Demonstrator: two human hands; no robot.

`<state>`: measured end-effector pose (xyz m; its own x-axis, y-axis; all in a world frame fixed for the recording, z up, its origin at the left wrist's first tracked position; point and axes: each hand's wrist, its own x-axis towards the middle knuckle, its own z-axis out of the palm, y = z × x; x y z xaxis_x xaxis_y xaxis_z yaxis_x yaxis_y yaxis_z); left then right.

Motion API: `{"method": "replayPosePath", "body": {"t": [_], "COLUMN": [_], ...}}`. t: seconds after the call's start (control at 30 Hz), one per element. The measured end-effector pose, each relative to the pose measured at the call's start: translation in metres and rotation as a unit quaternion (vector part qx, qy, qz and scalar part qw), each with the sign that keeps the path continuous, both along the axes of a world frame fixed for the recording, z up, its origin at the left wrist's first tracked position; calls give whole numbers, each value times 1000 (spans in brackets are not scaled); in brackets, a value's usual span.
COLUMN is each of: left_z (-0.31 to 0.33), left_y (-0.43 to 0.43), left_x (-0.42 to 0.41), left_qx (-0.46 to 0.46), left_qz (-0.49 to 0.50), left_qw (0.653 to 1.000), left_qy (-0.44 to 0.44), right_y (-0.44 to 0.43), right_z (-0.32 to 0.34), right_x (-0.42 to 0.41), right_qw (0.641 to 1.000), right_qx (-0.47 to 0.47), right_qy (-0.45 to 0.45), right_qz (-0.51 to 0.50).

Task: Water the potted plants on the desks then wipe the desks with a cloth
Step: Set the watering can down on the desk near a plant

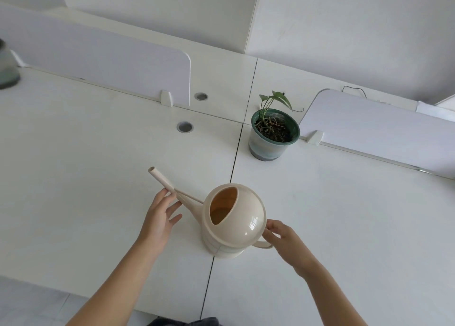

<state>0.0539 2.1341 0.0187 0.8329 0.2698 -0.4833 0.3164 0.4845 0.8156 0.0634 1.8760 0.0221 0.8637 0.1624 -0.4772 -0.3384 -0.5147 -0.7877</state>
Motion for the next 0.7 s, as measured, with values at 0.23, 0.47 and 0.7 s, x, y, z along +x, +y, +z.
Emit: {"method": "replayPosePath", "body": {"t": [0.23,0.47,0.7], "left_z": [2,44,50], "left_y": [-6,-21,-66], "left_x": [-7,20,121], "left_qx": [100,209,262], "left_qz": [1,-29,-169], "left_qw": [994,977,949], "left_qy": [40,-27,-48], "right_y": [-14,-30,-35], "right_z": [6,27,31], "right_x": [14,56,113], "right_qw": [999,995,986], "right_qx": [32,27,6], "right_qy": [22,-17,-10], "right_qz": [-20,-92,-165]}}
